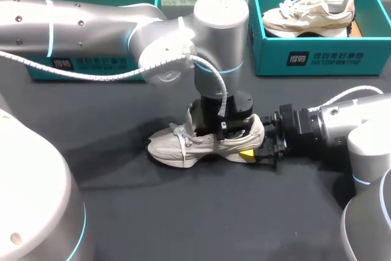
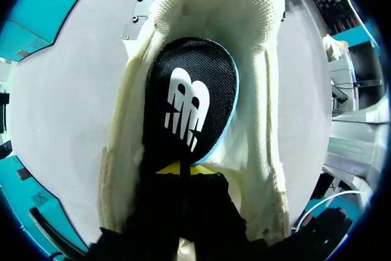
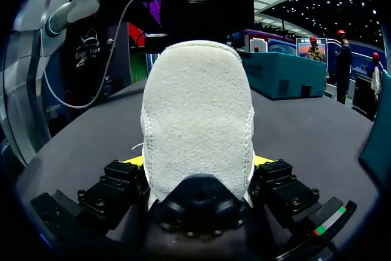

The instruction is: Take the shoe out of the shoebox, open the shoe tongue, remove and reinsert the insole, then place the shoe into the shoebox

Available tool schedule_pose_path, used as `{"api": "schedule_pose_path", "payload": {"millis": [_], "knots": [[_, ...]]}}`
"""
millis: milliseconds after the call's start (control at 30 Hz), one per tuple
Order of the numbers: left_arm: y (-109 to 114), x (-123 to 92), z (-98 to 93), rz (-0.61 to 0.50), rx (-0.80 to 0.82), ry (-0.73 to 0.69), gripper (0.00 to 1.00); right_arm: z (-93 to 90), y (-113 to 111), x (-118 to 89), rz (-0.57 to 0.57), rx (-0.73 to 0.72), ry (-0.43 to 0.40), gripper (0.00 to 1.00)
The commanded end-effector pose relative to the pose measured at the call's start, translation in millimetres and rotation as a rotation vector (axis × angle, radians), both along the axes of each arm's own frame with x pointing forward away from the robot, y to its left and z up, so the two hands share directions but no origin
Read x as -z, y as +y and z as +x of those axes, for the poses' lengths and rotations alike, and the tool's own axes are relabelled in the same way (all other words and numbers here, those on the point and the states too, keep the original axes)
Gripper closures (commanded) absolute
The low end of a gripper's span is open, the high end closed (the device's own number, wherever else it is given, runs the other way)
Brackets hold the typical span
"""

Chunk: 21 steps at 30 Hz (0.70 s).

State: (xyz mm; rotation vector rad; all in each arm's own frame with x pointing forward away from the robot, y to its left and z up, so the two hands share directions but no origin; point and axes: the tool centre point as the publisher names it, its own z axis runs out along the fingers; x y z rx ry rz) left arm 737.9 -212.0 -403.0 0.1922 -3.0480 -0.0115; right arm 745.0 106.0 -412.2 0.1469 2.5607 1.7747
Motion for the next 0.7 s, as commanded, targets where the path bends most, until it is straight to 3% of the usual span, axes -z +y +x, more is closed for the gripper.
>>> {"api": "schedule_pose_path", "payload": {"millis": [33, 300, 700], "knots": [[2.2, 22.2, 3.7, -0.033, 0.005, 0.007, 1.0, -2.3, 1.5, 0.8, -0.003, 0.0, 0.0, 1.0], [9.3, -2.5, -4.1, -0.211, -0.006, 0.055, 1.0, -2.3, 1.5, 0.8, -0.003, 0.0, 0.0, 1.0], [22.0, -19.8, -1.8, -0.409, -0.045, 0.098, 1.0, -2.3, 1.5, 0.8, -0.003, 0.0, 0.0, 1.0]]}}
